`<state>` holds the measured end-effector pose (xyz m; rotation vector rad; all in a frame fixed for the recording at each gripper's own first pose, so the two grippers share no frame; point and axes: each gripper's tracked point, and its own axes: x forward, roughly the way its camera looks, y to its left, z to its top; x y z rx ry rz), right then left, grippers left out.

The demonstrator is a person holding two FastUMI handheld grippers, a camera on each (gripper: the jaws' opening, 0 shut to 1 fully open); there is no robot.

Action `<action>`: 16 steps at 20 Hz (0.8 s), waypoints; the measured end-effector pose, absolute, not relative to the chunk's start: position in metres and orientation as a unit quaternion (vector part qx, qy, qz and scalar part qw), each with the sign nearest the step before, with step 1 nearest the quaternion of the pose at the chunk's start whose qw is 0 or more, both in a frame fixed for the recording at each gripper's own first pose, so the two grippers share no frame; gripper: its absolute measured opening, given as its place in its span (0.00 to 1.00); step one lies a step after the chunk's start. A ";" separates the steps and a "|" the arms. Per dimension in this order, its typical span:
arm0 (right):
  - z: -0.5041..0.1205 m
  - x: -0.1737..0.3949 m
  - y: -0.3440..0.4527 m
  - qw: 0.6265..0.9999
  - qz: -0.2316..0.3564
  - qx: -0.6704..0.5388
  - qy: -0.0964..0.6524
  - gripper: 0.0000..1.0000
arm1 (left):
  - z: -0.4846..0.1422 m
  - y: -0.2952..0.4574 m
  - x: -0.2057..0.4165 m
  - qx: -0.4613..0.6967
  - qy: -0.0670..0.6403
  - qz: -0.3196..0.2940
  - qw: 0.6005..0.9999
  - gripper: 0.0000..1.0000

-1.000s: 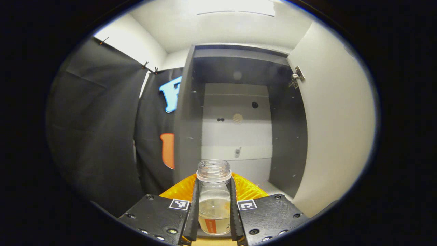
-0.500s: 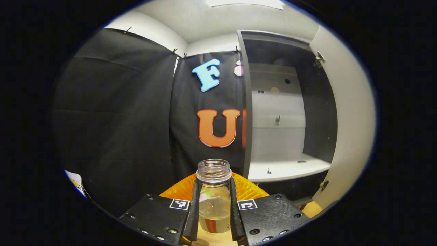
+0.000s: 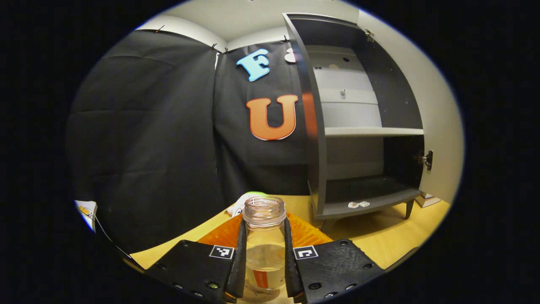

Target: Open the cabinet door with the right hand, grasp the bottle in the cabinet with the left hand and place it on the coaster, then close the cabinet door with the right hand.

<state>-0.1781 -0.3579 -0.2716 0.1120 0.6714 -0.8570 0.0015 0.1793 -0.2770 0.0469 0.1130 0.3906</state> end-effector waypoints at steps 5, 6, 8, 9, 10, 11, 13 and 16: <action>-0.285 -0.157 -0.344 0.860 -0.385 0.014 0.335 0.77 | -0.296 0.189 -0.012 0.049 0.069 0.198 0.976 0.36; -0.290 -0.154 -0.339 0.859 -0.382 0.016 0.340 0.77 | -0.296 0.191 -0.013 0.046 0.070 0.198 0.977 0.36; -0.301 -0.149 -0.329 0.859 -0.374 0.034 0.348 0.77 | -0.301 0.194 -0.014 0.041 0.067 0.198 0.977 0.37; -0.306 -0.149 -0.326 0.857 -0.374 0.039 0.354 0.77 | -0.309 0.197 -0.015 0.046 0.077 0.201 0.975 0.38; -0.307 -0.151 -0.328 0.855 -0.375 0.041 0.357 0.77 | -0.314 0.201 -0.021 0.046 0.089 0.207 0.973 0.38; -0.306 -0.151 -0.328 0.854 -0.375 0.044 0.358 0.77 | -0.309 0.203 -0.018 0.043 0.071 0.204 0.975 0.27; -0.307 -0.150 -0.328 0.853 -0.377 0.045 0.357 0.77 | -0.312 0.197 -0.017 0.034 0.081 0.202 0.975 0.40; -0.305 -0.148 -0.326 0.858 -0.370 0.032 0.355 0.77 | -0.315 0.196 -0.015 0.043 0.081 0.196 0.976 0.37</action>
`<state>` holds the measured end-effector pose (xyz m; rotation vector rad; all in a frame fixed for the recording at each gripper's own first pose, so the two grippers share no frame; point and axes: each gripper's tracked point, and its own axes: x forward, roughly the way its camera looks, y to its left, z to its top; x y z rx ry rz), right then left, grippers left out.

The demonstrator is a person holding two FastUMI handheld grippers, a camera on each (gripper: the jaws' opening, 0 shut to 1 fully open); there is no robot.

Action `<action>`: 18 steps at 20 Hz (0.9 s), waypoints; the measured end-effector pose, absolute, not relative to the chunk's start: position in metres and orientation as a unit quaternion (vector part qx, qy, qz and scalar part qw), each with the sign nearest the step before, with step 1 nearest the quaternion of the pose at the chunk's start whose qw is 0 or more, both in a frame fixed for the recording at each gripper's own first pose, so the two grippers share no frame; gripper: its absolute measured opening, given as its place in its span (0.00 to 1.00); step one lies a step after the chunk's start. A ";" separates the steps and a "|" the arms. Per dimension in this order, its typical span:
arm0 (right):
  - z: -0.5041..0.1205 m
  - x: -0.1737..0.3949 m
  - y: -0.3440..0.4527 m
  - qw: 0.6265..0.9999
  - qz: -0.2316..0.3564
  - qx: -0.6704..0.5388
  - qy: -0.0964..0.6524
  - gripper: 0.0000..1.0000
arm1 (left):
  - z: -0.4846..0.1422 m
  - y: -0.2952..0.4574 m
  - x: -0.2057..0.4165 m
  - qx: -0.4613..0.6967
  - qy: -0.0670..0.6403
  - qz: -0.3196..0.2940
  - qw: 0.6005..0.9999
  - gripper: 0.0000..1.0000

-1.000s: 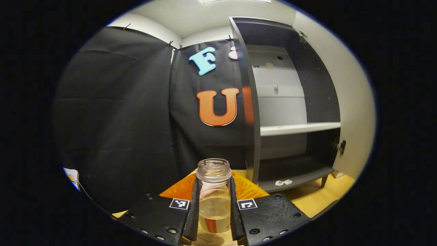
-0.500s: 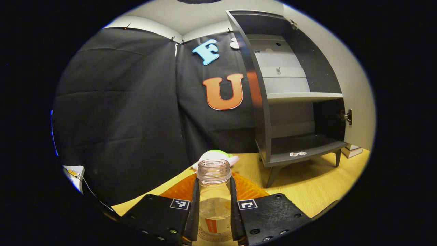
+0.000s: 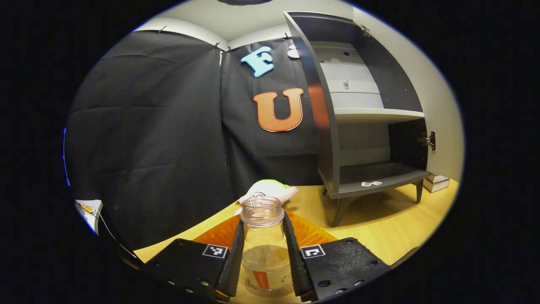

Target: Open the cabinet door with the right hand, grasp the bottle in the cabinet with the left hand and place it on the coaster, then close the cabinet door with the right hand.

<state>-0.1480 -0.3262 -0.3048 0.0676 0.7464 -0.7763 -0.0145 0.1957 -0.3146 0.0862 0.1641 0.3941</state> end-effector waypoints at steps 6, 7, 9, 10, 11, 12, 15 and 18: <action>-0.309 -0.139 -0.299 0.869 -0.335 0.014 0.365 0.77 | -0.323 0.204 -0.016 0.015 0.090 0.203 0.975 0.86; -0.311 -0.138 -0.298 0.869 -0.333 0.015 0.366 0.77 | -0.326 0.207 -0.016 0.011 0.094 0.205 0.974 0.89; -0.312 -0.139 -0.298 0.867 -0.335 0.020 0.368 0.78 | -0.329 0.213 -0.017 0.009 0.101 0.214 0.972 0.89; -0.312 -0.141 -0.297 0.866 -0.336 0.023 0.369 0.80 | -0.329 0.215 -0.018 0.007 0.101 0.216 0.971 0.89; -0.312 -0.141 -0.299 0.865 -0.338 0.023 0.370 0.81 | -0.329 0.218 -0.018 0.005 0.100 0.216 0.971 0.89; -0.310 -0.142 -0.299 0.865 -0.340 0.024 0.369 0.81 | -0.331 0.218 -0.018 0.005 0.102 0.214 0.971 0.89; -0.311 -0.139 -0.297 0.865 -0.339 0.030 0.368 0.81 | -0.327 0.218 -0.017 -0.003 0.098 0.211 0.972 0.89; -0.312 -0.145 -0.298 0.861 -0.343 0.029 0.374 0.83 | -0.323 0.214 -0.011 -0.001 0.088 0.201 0.976 0.91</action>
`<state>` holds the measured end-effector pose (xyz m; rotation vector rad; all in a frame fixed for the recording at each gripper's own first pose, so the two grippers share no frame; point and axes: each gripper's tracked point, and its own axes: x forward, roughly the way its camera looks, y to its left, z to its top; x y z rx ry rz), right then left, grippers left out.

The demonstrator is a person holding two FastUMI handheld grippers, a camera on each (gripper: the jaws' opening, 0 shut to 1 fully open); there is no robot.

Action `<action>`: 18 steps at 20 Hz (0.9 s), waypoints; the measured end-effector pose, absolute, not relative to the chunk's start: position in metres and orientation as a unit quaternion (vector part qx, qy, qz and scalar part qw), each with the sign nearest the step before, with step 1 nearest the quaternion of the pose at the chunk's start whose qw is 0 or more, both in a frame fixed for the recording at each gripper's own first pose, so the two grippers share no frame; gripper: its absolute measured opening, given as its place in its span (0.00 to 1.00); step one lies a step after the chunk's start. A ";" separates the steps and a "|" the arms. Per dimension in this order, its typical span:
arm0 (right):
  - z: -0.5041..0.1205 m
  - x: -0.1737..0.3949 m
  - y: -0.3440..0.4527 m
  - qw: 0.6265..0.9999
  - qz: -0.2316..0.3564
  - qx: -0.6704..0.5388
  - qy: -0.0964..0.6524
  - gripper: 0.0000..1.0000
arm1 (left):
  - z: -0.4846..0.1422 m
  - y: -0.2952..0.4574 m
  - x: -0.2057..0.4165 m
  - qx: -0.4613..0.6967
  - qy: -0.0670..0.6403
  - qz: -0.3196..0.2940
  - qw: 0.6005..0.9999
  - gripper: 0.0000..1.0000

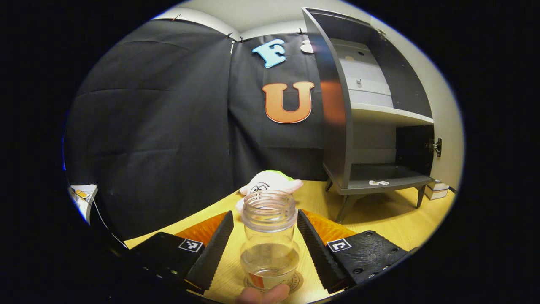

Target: Open the cabinet door with the right hand, grasp the bottle in the cabinet with the left hand and place it on the coaster, then close the cabinet door with the right hand.

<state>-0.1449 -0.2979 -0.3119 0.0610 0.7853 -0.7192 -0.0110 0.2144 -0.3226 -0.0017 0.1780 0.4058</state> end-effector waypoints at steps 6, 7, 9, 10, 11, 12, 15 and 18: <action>-0.314 -0.151 -0.294 0.860 -0.341 0.017 0.380 0.86 | -0.302 0.209 -0.008 -0.003 0.073 0.184 0.980 0.91; -0.314 -0.154 -0.295 0.859 -0.343 0.015 0.380 0.86 | -0.295 0.211 -0.007 -0.001 0.067 0.183 0.981 0.95; -0.316 -0.165 -0.303 0.850 -0.359 0.012 0.385 0.86 | -0.277 0.217 -0.004 0.008 0.056 0.184 0.981 0.96; -0.318 -0.171 -0.307 0.844 -0.370 0.017 0.388 0.86 | -0.266 0.219 -0.003 0.011 0.050 0.184 0.982 0.96; -0.320 -0.177 -0.310 0.839 -0.380 0.030 0.389 0.86 | -0.257 0.221 -0.003 0.013 0.047 0.186 0.981 0.96; -0.322 -0.180 -0.313 0.835 -0.388 0.046 0.388 0.86 | -0.246 0.223 -0.003 0.015 0.045 0.187 0.981 0.96; -0.320 -0.190 -0.327 0.826 -0.413 0.077 0.375 0.86 | -0.197 0.227 -0.003 0.030 0.021 0.184 0.982 0.96; -0.319 -0.198 -0.328 0.827 -0.408 0.120 0.367 0.86 | -0.142 0.220 -0.003 0.050 -0.011 0.170 0.984 0.96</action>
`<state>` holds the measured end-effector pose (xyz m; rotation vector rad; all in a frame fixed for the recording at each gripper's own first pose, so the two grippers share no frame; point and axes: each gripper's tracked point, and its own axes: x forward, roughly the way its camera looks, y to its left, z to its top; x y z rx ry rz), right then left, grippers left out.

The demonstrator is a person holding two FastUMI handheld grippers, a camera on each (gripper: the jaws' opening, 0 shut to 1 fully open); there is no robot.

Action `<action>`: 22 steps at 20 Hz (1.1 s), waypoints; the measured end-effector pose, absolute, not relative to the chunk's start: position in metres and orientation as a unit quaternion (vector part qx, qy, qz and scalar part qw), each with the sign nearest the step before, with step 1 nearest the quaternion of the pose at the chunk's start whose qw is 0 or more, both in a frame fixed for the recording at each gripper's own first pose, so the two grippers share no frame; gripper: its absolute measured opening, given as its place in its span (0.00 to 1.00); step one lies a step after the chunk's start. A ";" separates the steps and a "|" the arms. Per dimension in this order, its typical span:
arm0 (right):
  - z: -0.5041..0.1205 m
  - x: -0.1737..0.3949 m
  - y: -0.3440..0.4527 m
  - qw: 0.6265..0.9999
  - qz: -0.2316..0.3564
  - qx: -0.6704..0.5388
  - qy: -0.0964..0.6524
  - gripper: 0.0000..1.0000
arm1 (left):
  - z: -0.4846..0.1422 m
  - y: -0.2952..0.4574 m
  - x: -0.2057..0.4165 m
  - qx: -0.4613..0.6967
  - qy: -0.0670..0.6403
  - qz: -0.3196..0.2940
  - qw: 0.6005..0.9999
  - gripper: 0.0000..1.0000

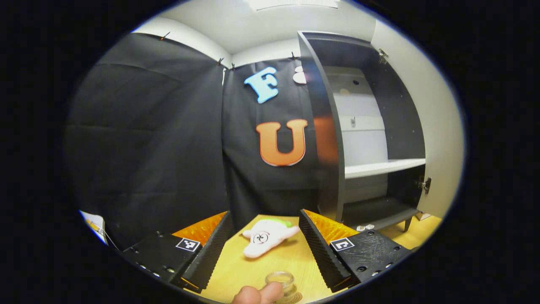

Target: Open the cabinet door with the right hand, grasp the bottle in the cabinet with the left hand and place it on the coaster, then close the cabinet door with the right hand.

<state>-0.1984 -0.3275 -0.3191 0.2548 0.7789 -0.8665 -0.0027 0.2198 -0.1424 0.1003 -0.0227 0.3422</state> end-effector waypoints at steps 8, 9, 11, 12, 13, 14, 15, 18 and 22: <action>-0.297 -0.179 -0.365 0.844 -0.362 0.211 0.334 0.85 | -0.013 0.134 0.005 0.061 -0.066 0.114 0.989 0.95; -0.281 -0.159 -0.368 0.859 -0.345 0.212 0.314 0.82 | -0.002 0.118 0.007 0.051 -0.069 0.101 0.991 0.95; -0.245 -0.124 -0.373 0.888 -0.312 0.188 0.280 0.79 | 0.016 0.092 0.014 0.041 -0.071 0.087 0.993 0.95; -0.223 -0.109 -0.377 0.905 -0.296 0.170 0.255 0.81 | 0.020 0.083 0.018 0.039 -0.065 0.081 0.994 0.96; -0.196 -0.090 -0.375 0.925 -0.264 0.159 0.222 0.81 | 0.021 0.071 0.021 0.038 -0.057 0.074 0.995 0.96; -0.163 -0.072 -0.363 0.946 -0.212 0.152 0.192 0.81 | 0.024 0.064 0.023 0.037 -0.050 0.073 0.995 0.95; -0.136 -0.061 -0.347 0.964 -0.145 0.139 0.174 0.81 | 0.027 0.057 0.024 0.041 -0.045 0.073 0.995 0.93; -0.100 -0.060 -0.306 0.979 0.031 0.094 0.180 0.81 | 0.033 0.039 0.024 0.055 -0.047 0.080 0.994 0.91; -0.082 -0.088 -0.279 0.954 0.211 0.039 0.207 0.82 | 0.014 0.022 0.024 0.060 -0.010 0.096 0.993 0.92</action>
